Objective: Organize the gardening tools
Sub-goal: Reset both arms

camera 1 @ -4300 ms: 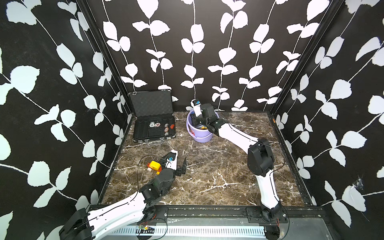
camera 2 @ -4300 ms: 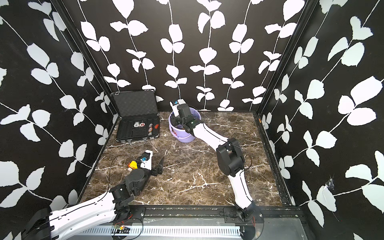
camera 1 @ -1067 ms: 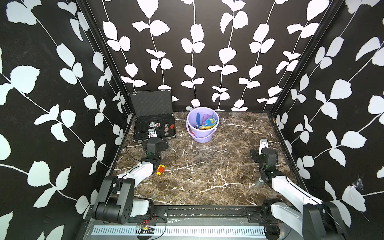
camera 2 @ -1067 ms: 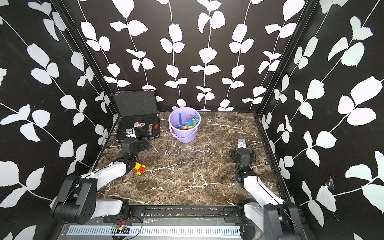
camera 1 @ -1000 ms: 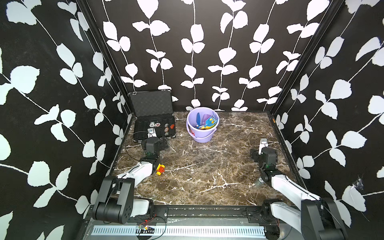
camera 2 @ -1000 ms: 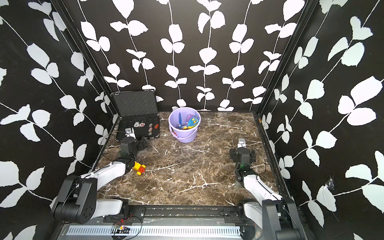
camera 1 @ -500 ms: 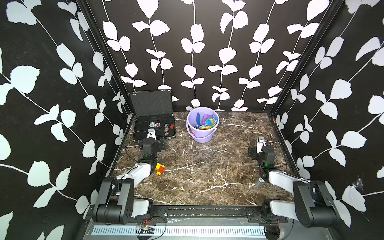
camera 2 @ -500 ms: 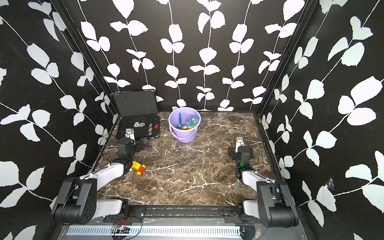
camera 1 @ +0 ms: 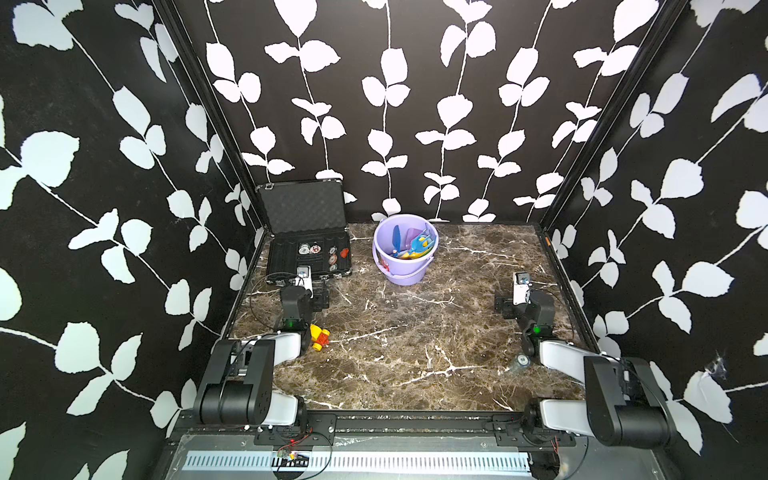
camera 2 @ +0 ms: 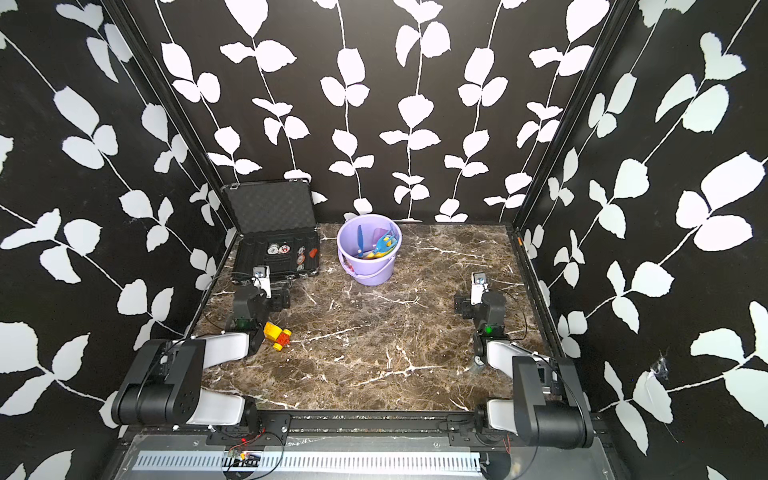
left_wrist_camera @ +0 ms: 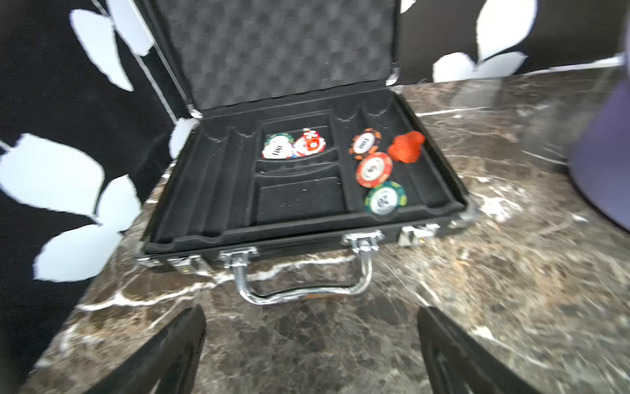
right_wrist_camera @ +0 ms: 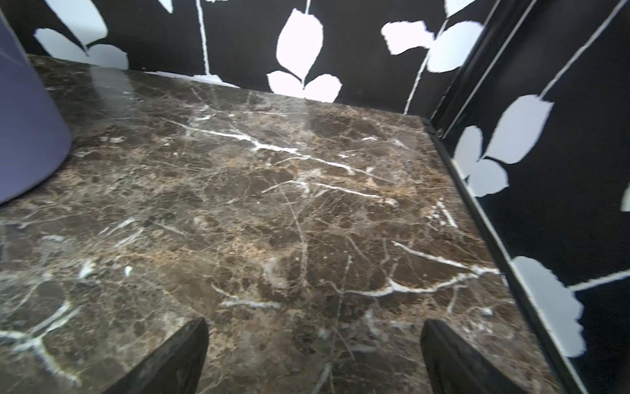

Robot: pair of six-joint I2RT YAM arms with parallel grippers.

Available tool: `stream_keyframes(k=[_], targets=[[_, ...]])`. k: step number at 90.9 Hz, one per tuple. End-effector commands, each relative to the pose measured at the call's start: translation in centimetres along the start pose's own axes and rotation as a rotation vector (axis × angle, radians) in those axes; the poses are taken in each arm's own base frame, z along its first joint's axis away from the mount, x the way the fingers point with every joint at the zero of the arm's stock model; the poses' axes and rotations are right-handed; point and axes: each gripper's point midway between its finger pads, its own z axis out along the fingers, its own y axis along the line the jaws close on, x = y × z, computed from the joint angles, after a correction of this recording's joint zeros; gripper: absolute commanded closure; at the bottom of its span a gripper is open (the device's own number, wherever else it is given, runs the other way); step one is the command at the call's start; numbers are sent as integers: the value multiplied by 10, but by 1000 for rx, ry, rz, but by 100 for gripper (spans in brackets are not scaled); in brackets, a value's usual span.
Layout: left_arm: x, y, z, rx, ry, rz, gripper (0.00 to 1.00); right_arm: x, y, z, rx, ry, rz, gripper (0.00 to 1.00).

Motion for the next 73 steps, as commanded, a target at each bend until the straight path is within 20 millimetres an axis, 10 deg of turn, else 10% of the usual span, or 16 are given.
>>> stream_keyframes(k=[1,73], targets=[[-10,-11,7,78,-93,25,1,-23,5,5,-56,-118,38,1],[-5,-15,20,119,-36,31,1,5,-31,21,165,-41,137,1]])
